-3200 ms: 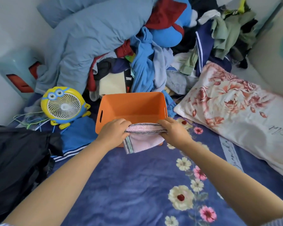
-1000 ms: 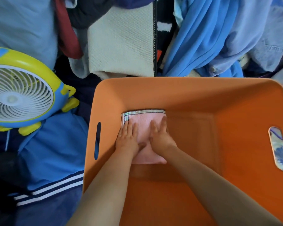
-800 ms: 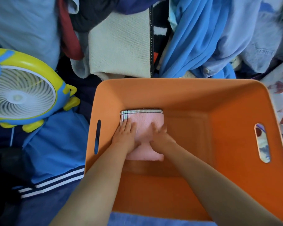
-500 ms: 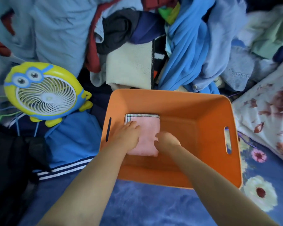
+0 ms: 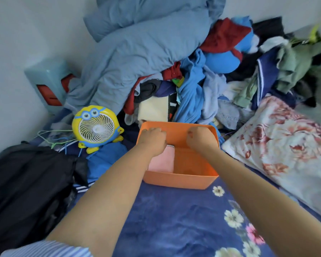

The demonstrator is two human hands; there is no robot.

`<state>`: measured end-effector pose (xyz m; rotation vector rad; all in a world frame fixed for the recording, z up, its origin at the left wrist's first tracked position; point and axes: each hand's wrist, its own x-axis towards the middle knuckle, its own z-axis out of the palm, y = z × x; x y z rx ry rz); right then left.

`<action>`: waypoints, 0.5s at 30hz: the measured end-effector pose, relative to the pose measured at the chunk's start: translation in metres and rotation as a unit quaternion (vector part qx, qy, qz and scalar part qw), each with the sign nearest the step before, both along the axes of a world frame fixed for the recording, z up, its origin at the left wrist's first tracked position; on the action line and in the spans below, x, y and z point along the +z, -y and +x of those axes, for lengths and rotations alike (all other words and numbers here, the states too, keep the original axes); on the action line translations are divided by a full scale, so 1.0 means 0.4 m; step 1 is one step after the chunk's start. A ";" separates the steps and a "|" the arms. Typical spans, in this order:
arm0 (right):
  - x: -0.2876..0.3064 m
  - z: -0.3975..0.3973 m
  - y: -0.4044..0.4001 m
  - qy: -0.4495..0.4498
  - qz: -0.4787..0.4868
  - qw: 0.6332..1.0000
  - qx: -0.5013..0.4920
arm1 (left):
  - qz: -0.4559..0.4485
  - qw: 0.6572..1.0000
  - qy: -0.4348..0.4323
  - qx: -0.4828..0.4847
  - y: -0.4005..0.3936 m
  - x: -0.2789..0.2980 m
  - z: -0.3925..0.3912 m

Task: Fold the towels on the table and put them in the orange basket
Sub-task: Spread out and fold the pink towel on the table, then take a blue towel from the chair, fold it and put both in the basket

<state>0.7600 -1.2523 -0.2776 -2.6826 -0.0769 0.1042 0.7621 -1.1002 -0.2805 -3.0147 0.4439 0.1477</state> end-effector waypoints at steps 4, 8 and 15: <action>0.118 -0.158 0.016 0.031 -0.021 0.999 -0.004 | 0.012 0.999 0.031 -0.019 0.003 0.132 -0.141; 0.220 -0.334 0.019 0.074 -0.056 0.995 -0.020 | 0.032 0.997 0.054 -0.052 0.012 0.249 -0.281; 0.327 -0.660 0.020 0.148 -0.098 0.975 -0.132 | 0.021 0.980 0.101 -0.169 0.044 0.347 -0.522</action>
